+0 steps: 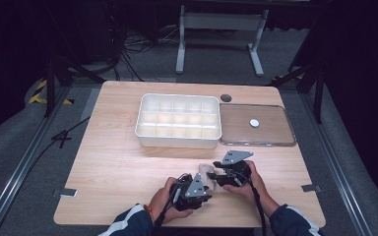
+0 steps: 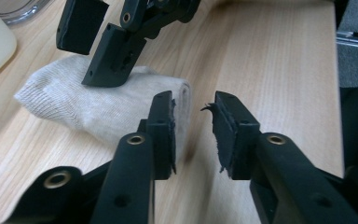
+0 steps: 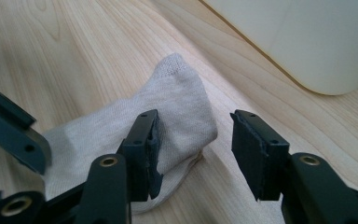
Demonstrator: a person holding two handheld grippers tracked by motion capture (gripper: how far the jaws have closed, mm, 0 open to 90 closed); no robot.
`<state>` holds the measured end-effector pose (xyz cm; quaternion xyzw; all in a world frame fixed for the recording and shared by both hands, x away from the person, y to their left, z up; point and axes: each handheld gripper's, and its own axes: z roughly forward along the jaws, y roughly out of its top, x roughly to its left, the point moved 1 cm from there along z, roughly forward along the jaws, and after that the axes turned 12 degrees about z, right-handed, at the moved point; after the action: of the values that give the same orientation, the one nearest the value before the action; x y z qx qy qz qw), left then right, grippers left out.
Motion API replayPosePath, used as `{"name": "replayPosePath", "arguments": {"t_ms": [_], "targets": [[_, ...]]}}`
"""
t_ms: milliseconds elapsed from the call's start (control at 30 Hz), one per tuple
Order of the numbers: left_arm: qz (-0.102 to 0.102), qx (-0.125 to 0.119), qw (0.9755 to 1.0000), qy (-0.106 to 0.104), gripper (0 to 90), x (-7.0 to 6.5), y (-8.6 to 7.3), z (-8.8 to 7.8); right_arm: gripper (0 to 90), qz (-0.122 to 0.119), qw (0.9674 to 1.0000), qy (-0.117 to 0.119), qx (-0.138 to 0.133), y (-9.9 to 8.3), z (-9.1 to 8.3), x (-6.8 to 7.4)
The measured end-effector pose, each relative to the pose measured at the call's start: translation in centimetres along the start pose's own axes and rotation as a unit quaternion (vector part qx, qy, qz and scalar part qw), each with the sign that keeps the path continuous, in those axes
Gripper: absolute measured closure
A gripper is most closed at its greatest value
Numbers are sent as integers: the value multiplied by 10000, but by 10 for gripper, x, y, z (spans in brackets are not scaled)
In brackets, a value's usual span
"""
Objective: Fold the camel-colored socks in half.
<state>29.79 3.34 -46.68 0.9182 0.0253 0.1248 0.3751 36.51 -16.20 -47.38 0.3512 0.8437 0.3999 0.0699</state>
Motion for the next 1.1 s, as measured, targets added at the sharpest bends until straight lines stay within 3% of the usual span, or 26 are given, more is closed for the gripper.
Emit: {"name": "replayPosePath", "arguments": {"t_ms": [133, 367, 567, 733, 833, 933, 1000, 1100], "targets": [[-48, -34, 10000, 32, 643, 1, -1, -12, 497, 59, 9999, 55, -83, 2, -4, -1], [-151, -42, 9999, 40, 639, 4, -5, -10, 453, 60, 9997, 116, -229, 7, -11, 3], [-73, -32, 10000, 25, 641, 2, -3, -8, 422, 170, 9986, 190, -455, 13, -18, 8], [-65, -19, 10000, 47, 627, 2, -3, -8, 382, 86, 9990, 187, -404, 13, -17, 15], [-60, 56, 10000, 46, 555, 3, -4, -11, 370, 102, 9992, 213, -333, 12, -15, 17], [-213, 52, 9997, 68, 507, 4, -6, -20, 360, 96, 9994, 200, -250, 11, -14, 17], [-282, 94, 9995, 89, 420, 4, -10, -25, 351, 124, 9996, 216, -167, 10, -13, 18], [-374, 263, 9988, 146, 370, 4, -20, -37, 337, 89, 9997, 228, -47, 8, -10, 19]]}}
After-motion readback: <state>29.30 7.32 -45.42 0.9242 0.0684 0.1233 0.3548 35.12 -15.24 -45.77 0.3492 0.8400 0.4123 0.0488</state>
